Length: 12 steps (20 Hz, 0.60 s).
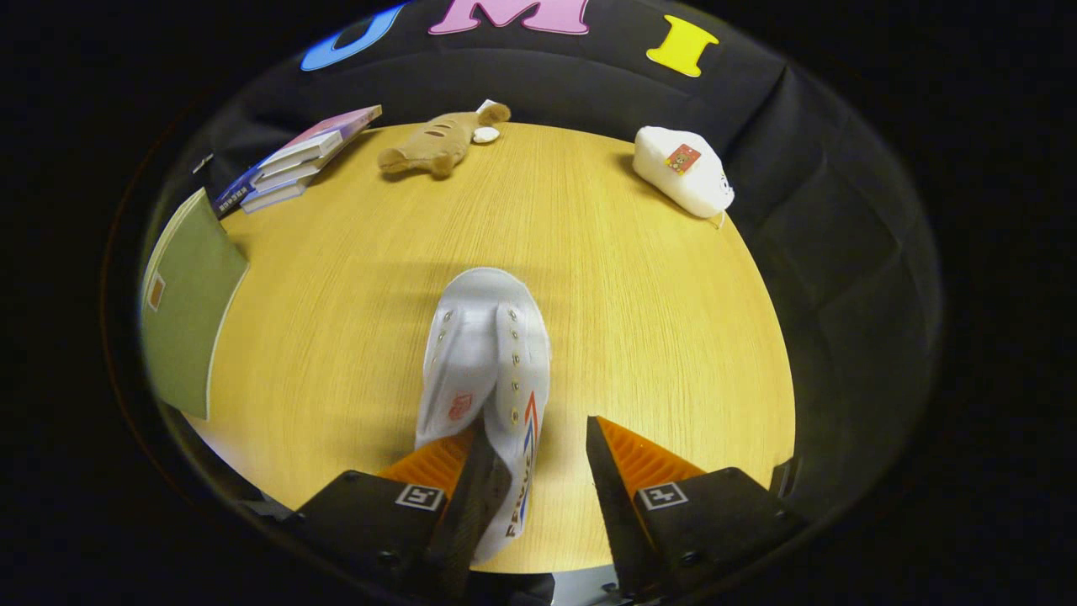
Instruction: Open the storage box then place both shoes into the box .Put the left shoe in first, then the right shoe, with the right side of both shoes facing outward in a uniform manner.
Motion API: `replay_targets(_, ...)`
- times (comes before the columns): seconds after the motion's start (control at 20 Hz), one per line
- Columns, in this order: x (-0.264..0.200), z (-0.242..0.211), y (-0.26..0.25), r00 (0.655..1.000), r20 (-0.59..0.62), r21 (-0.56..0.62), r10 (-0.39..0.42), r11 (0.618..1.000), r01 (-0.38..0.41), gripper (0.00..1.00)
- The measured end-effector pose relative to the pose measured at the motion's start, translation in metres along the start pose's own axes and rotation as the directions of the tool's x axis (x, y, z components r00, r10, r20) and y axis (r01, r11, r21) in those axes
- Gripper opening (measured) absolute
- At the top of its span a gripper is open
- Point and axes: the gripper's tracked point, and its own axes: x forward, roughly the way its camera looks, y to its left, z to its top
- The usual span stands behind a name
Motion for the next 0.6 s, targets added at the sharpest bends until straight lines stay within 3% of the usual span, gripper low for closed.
replay_targets(0.15,0.018,0.012,0.003,1.0,0.011,0.049,-0.002,0.999,0.001,0.55)
replay_targets(0.2,0.02,0.015,0.01,1.0,0.009,0.078,0.015,0.997,-0.016,0.43)
replay_targets(0.25,0.024,0.013,0.002,1.0,0.001,0.089,-0.022,0.996,0.022,0.32)
replay_targets(0.3,0.024,0.012,0.003,1.0,-0.012,0.123,-0.019,0.992,0.02,0.12)
replay_targets(0.4,0.018,0.012,0.01,0.999,-0.036,0.22,0.021,0.975,-0.012,0.05)
replay_targets(0.6,-0.022,0.028,0.026,0.993,-0.025,0.384,0.115,0.918,-0.097,0.05)
